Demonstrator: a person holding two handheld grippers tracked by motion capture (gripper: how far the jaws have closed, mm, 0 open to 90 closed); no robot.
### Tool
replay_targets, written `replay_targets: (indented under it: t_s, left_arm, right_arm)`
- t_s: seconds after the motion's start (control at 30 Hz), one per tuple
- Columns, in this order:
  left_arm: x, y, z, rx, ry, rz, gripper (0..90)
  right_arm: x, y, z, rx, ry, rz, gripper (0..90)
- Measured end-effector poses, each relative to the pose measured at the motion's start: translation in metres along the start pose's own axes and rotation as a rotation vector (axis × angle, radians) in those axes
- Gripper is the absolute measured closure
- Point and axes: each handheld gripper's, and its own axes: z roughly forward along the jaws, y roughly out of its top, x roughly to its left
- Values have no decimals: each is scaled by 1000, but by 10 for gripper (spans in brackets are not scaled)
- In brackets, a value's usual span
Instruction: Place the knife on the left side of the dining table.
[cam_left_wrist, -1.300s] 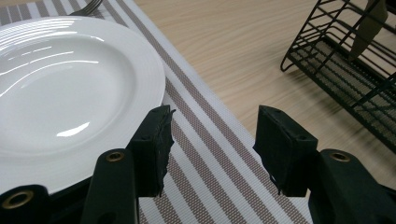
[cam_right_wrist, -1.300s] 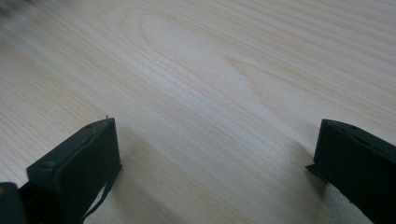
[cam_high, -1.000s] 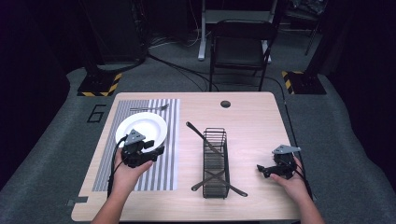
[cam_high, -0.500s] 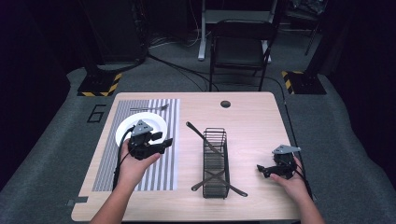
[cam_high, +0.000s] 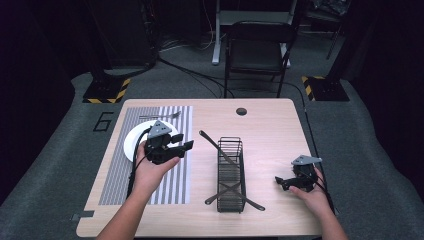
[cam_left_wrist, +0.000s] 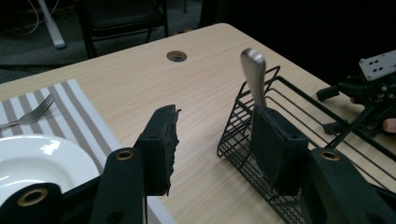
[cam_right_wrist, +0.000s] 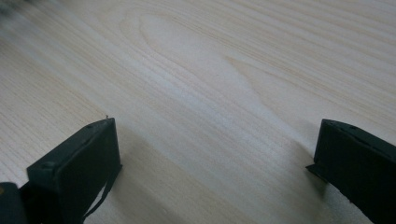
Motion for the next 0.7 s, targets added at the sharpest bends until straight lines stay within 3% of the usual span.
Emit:
replay_targets:
  t_s: [0.3,0.7]
  left_arm:
    - [-12,13,15,-36,-38,-8,529]
    - [-20,18,29,-47,-37,2,543]
  right_arm:
    - [0,0,0,0,0,0,0]
    - [0,0,0,0,-1,0,0]
